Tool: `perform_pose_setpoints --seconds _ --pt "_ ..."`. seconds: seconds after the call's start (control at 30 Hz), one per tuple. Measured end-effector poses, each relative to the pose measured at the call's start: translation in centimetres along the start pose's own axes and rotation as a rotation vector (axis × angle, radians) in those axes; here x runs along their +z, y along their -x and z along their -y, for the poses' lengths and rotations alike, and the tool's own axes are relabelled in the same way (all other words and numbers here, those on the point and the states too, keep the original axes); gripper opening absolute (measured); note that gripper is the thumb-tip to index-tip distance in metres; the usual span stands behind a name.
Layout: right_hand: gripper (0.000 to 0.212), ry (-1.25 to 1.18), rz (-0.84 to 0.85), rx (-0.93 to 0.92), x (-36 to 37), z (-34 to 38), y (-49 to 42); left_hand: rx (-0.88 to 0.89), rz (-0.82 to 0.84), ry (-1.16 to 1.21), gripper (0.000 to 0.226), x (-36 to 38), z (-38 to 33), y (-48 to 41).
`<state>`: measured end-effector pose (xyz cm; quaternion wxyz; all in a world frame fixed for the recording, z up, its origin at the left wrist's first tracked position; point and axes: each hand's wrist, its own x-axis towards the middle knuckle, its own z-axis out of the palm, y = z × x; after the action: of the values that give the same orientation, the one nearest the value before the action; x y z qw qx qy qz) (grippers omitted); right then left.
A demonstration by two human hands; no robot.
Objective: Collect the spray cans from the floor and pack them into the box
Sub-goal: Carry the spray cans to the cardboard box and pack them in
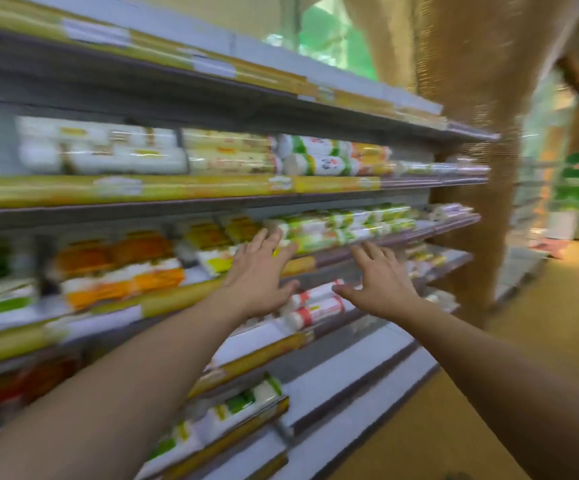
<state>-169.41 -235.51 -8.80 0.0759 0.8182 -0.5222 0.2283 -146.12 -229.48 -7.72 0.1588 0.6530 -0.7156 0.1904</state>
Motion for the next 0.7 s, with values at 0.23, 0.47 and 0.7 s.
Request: perform_pose_setpoints --seconds 0.23,0.47,0.7 --pt "0.093 -0.145 0.034 -0.247 1.9 18.4 4.4 -0.224 0.01 -0.186 0.074 -7.7 10.5 15.4" --pt "0.09 -0.226 0.048 -0.419 3.5 37.0 10.0 -0.342 0.042 -0.285 0.073 -12.6 21.0 30.8" --pt "0.09 -0.26 0.169 -0.609 6.7 57.6 18.8 -0.623 0.142 -0.305 0.077 -17.6 33.1 50.7"
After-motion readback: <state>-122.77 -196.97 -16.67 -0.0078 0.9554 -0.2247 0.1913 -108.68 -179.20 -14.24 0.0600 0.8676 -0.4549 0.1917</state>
